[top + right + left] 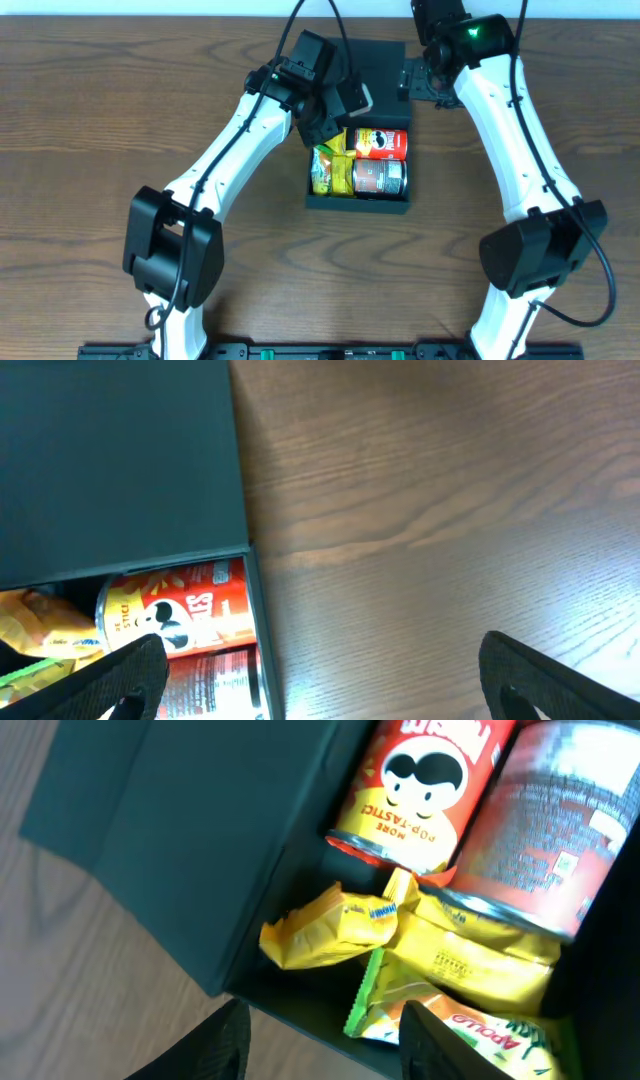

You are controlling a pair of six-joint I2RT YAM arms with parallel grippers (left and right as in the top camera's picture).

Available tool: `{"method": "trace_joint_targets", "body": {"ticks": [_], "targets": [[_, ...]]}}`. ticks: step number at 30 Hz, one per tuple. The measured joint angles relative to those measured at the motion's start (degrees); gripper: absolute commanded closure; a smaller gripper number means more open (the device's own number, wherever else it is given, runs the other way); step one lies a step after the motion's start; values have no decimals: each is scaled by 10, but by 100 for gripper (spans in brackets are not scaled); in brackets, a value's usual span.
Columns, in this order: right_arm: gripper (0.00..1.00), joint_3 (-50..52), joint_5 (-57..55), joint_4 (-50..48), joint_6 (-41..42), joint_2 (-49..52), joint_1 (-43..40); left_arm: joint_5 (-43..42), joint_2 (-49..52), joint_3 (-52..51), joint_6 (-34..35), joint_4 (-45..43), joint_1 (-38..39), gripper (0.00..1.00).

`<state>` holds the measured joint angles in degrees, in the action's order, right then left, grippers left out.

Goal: Pack container

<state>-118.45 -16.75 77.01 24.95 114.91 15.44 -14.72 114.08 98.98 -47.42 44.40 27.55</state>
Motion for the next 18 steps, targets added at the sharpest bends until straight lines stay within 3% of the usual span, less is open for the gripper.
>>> {"method": "trace_joint_targets", "body": {"ticks": [5, 8, 10, 11, 14, 18], "targets": [[2, 0, 0, 4, 0, 0, 0, -2, 30, -2, -45, -1, 1, 35], [3, 0, 0, 6, 0, 0, 0, -2, 33, -4, -48, -3, 1, 32], [4, 0, 0, 6, 0, 0, 0, -2, 32, -4, -44, -7, 1, 19], [4, 0, 0, 6, 0, 0, 0, -2, 31, -4, -38, -8, 1, 5], [12, 0, 0, 5, -2, 0, 0, 1, 31, -4, -4, -13, 1, 5], [25, 0, 0, -9, -4, 0, 0, 26, 19, -7, 123, -67, 1, 5]]}}
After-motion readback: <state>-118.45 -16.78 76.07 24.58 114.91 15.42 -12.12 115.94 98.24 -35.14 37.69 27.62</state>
